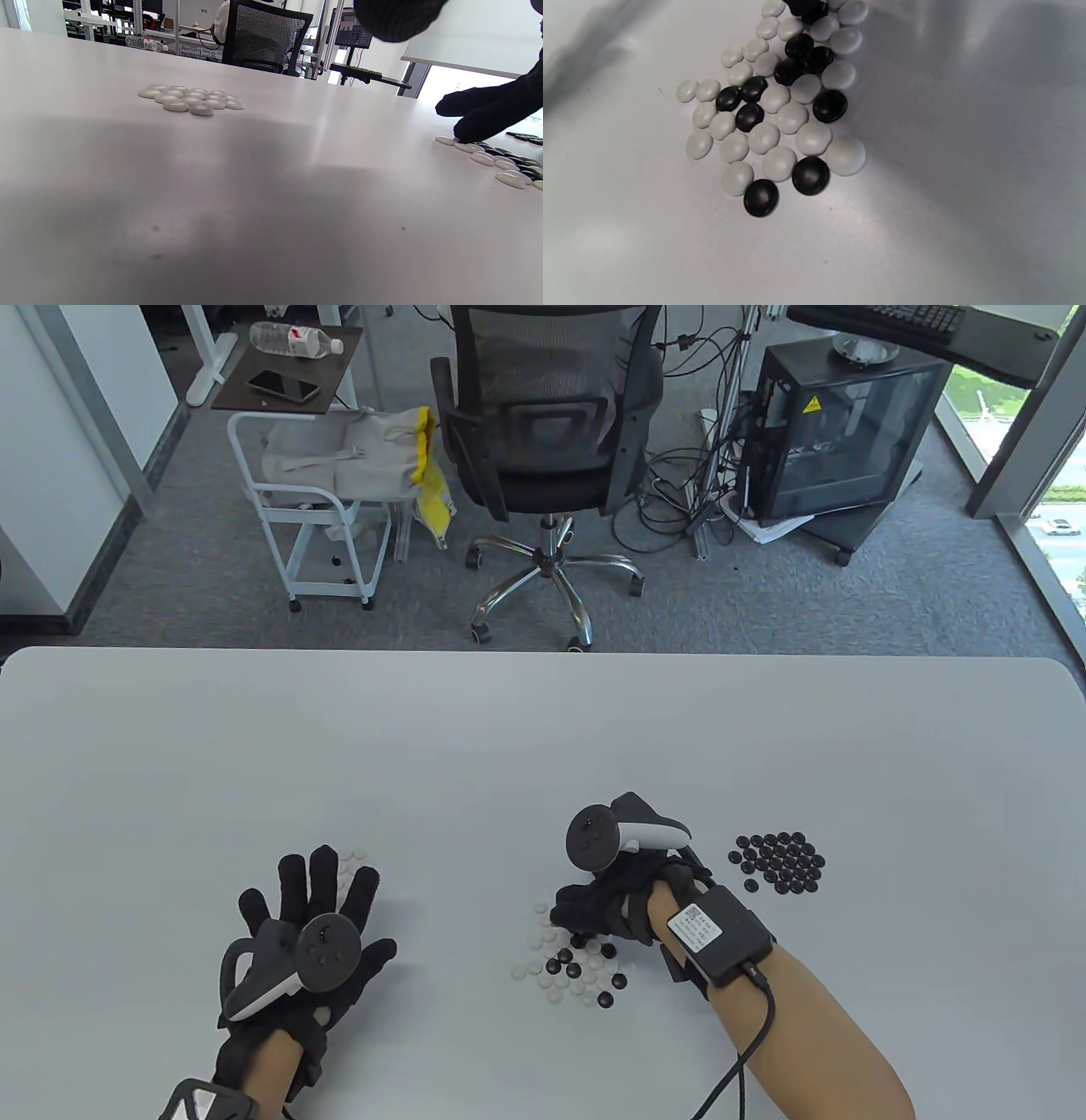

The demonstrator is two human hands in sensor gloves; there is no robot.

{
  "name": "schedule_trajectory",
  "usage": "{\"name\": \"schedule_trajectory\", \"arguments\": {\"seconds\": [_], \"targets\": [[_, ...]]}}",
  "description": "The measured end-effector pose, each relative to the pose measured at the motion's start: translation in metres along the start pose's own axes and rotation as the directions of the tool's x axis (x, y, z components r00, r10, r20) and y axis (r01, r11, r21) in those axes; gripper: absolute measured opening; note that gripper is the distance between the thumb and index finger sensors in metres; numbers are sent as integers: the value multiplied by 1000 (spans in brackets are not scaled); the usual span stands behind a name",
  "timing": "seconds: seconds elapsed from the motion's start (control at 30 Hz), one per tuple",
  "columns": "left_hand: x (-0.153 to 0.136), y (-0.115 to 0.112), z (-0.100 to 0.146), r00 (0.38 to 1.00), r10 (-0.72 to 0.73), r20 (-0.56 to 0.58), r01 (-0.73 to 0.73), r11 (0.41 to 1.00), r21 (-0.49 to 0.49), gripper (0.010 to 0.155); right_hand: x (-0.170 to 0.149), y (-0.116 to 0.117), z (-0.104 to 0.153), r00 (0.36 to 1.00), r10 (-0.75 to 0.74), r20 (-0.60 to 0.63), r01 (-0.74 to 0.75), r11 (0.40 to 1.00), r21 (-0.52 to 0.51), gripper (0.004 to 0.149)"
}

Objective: Go stone sorting task

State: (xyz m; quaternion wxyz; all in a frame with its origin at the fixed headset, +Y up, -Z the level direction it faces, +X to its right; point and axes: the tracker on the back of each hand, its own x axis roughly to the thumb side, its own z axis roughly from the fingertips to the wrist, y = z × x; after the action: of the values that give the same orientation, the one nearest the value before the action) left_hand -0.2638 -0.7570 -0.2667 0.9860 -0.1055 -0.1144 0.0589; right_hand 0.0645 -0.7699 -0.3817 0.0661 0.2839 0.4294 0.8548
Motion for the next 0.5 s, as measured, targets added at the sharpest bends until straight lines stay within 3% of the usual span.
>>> {"name": "schedule_trajectory", "arguments": {"seconds": [0.27,0.5], "targets": [[-3,1,1,1000,15,-2,-15,1000,3,81,-6,-18,-17,997,-58,-45,54,995,-78,71],[-5,1,2,1000,23,0,-23,1000,10,81,-47,-30,6,979,-93,-181,75,992,-104,66]]}}
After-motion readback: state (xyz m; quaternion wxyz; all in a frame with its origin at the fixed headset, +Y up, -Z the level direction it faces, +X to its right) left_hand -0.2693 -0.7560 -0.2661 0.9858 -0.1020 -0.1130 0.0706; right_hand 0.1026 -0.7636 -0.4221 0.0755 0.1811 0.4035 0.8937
